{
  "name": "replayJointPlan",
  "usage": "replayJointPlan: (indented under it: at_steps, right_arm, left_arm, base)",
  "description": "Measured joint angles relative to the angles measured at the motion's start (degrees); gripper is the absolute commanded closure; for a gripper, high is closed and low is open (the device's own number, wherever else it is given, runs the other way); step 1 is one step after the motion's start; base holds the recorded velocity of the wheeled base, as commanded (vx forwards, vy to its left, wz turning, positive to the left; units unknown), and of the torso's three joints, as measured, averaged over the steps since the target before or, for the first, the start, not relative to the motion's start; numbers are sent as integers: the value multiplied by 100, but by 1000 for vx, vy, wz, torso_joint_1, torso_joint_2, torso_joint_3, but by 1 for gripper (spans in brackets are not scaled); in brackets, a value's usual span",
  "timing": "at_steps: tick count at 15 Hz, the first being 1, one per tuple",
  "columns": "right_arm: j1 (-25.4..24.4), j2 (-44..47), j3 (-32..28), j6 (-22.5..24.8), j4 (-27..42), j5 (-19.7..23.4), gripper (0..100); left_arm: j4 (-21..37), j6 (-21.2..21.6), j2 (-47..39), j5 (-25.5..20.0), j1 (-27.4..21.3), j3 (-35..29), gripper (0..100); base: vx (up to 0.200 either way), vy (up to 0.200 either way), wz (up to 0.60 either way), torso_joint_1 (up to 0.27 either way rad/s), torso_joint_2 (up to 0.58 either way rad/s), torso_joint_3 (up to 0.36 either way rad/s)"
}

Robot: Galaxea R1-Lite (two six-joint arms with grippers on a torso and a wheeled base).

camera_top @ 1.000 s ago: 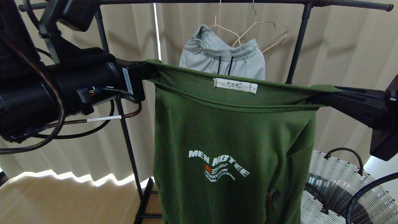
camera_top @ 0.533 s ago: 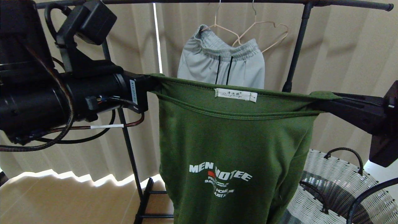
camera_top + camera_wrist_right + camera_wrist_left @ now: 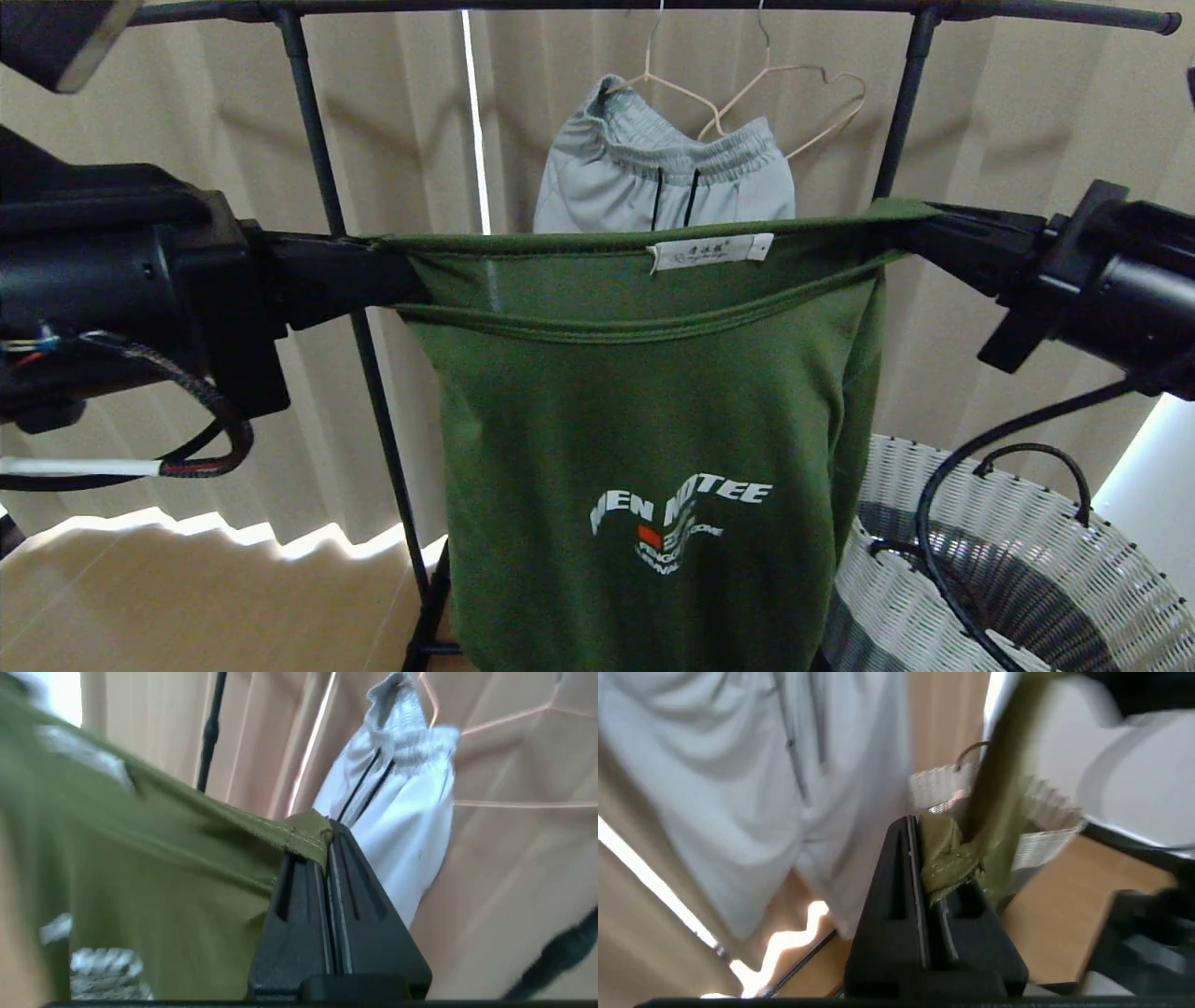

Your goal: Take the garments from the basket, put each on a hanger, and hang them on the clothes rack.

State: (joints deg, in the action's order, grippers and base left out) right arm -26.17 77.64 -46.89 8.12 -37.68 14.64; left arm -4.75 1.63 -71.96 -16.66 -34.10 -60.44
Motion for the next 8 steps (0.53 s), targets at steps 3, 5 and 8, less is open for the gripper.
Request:
replayJointPlan:
  at_steps: [3, 5, 8]
  right_arm:
    - [0, 417, -243, -66, -213, -4, 100]
    - [0, 513, -265, -68, -211, -13, 100]
    - [46, 468, -232, -65, -156, -77, 100]
  left_arm:
    - [-22, -79, 197, 9, -297, 135, 100]
    - [-33, -79, 217, 30, -305, 146, 100]
    - [-167, -44, 79, 30, -52, 74, 100]
  base:
    - [0, 0, 0, 0, 0, 0]
    - [0, 0, 0, 0, 0, 0]
    - [0, 0, 0, 0, 0, 0]
